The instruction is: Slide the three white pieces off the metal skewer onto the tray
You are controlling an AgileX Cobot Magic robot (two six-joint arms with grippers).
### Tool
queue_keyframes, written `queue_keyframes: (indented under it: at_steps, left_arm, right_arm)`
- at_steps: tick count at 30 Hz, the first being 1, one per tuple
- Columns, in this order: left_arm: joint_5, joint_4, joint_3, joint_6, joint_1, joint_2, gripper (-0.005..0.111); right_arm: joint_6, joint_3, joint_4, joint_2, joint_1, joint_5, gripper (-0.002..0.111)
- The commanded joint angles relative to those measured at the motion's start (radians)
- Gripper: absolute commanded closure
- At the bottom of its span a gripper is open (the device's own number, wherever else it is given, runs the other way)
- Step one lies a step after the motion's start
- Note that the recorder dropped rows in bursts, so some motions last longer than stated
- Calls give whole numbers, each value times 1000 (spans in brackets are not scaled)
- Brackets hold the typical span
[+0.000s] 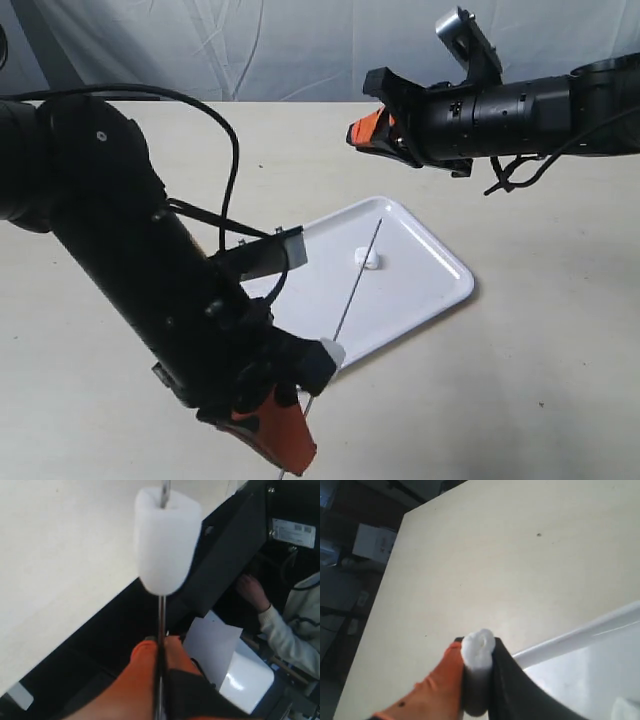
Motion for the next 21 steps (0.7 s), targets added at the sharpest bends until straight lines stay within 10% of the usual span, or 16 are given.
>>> queue_keyframes:
  at_steps: [1, 8, 14, 21]
  left_arm:
    - [-73, 136, 2, -76, -16, 0, 107]
    - [-325, 344, 2, -224, -16, 0, 107]
    - [-424, 318, 2, -224, -16, 0, 107]
    - [-461, 287, 2, -190, -9, 0, 107]
  right_arm:
    - [19, -19, -134, 1, -5, -12, 99]
    - [201, -19, -467, 1, -5, -7, 94]
    - [222, -19, -479, 12, -5, 10, 62]
    - [224, -19, -465, 14, -5, 56, 61]
